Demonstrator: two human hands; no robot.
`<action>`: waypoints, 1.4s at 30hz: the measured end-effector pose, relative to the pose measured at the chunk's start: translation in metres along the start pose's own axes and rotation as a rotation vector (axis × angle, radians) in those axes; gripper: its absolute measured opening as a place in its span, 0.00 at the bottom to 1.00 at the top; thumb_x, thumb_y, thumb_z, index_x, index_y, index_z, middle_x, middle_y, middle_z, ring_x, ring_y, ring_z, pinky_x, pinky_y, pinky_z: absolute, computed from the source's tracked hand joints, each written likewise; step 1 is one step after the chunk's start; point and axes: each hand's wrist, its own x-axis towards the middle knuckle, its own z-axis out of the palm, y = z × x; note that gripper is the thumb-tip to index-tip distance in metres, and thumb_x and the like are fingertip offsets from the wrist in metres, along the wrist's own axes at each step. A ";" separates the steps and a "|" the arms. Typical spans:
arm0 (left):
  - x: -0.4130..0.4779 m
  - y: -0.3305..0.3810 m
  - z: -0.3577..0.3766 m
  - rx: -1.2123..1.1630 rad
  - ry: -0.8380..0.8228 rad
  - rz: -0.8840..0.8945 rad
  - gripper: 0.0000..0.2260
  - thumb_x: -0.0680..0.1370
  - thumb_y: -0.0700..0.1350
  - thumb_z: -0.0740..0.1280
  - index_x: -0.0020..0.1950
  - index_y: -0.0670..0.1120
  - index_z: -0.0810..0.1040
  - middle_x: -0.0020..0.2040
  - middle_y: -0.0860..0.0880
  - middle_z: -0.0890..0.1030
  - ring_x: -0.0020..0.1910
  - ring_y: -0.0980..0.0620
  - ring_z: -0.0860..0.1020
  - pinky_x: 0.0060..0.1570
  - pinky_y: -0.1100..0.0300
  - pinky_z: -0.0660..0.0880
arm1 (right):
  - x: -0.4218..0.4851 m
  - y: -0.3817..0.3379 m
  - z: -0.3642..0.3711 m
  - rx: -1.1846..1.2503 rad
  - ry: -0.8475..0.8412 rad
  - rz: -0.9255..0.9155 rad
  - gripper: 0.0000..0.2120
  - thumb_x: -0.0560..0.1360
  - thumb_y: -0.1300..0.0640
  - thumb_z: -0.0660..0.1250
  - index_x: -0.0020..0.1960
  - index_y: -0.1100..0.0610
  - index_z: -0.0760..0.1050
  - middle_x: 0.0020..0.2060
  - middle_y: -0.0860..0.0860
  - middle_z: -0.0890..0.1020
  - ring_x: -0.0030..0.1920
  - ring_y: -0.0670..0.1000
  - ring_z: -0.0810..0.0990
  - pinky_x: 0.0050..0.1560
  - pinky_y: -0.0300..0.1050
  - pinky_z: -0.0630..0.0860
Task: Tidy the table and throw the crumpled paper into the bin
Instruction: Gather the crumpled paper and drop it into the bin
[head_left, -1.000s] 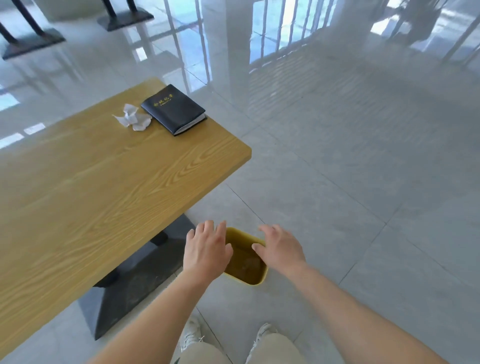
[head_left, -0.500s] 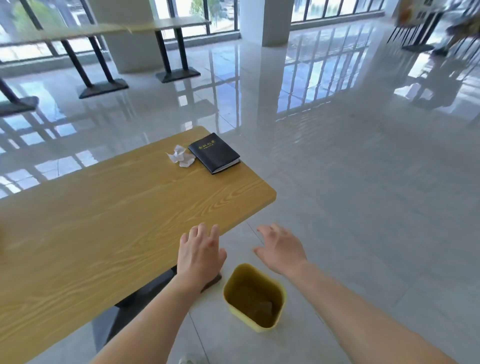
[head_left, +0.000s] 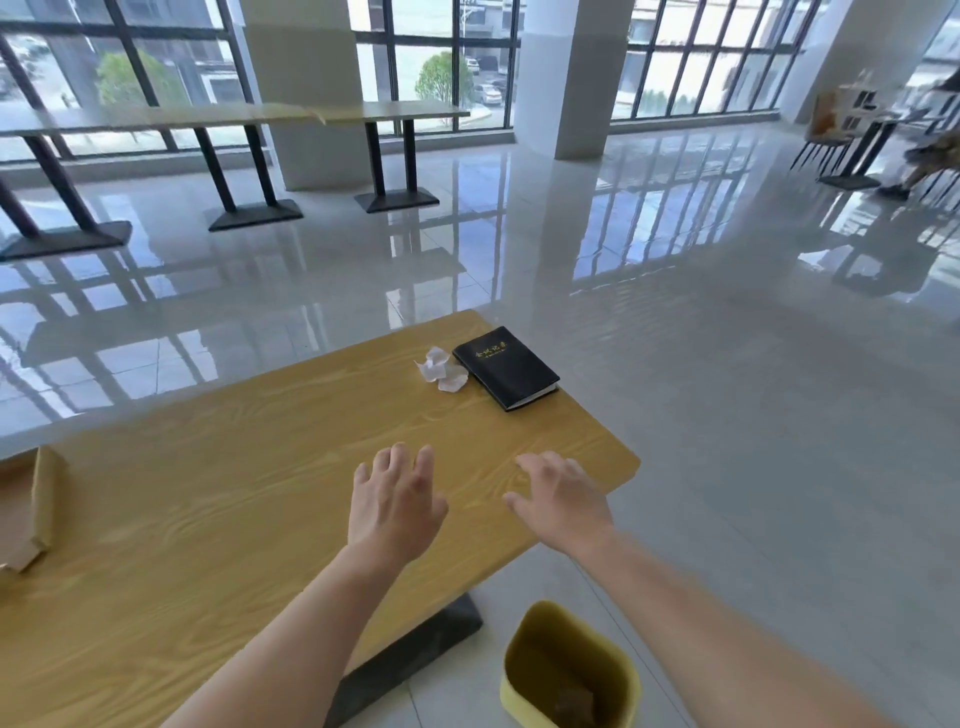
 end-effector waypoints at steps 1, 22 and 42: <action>0.006 -0.011 -0.002 0.005 0.001 0.001 0.26 0.77 0.56 0.62 0.73 0.49 0.64 0.66 0.46 0.72 0.66 0.45 0.70 0.65 0.48 0.68 | 0.007 -0.008 0.001 -0.002 0.002 0.002 0.25 0.77 0.42 0.66 0.70 0.51 0.69 0.62 0.52 0.77 0.61 0.55 0.74 0.56 0.49 0.73; 0.138 -0.047 0.011 0.004 0.008 -0.042 0.26 0.77 0.55 0.63 0.73 0.49 0.65 0.66 0.46 0.72 0.65 0.46 0.71 0.65 0.48 0.68 | 0.161 -0.010 0.007 0.041 -0.050 -0.019 0.24 0.78 0.44 0.65 0.70 0.52 0.69 0.62 0.51 0.76 0.61 0.53 0.75 0.56 0.49 0.76; 0.285 -0.090 0.095 -0.138 -0.104 -0.072 0.16 0.78 0.49 0.64 0.64 0.47 0.73 0.58 0.48 0.76 0.58 0.46 0.74 0.55 0.54 0.73 | 0.316 -0.001 0.083 0.048 -0.160 -0.054 0.17 0.78 0.50 0.67 0.66 0.53 0.72 0.55 0.52 0.77 0.54 0.51 0.75 0.51 0.44 0.76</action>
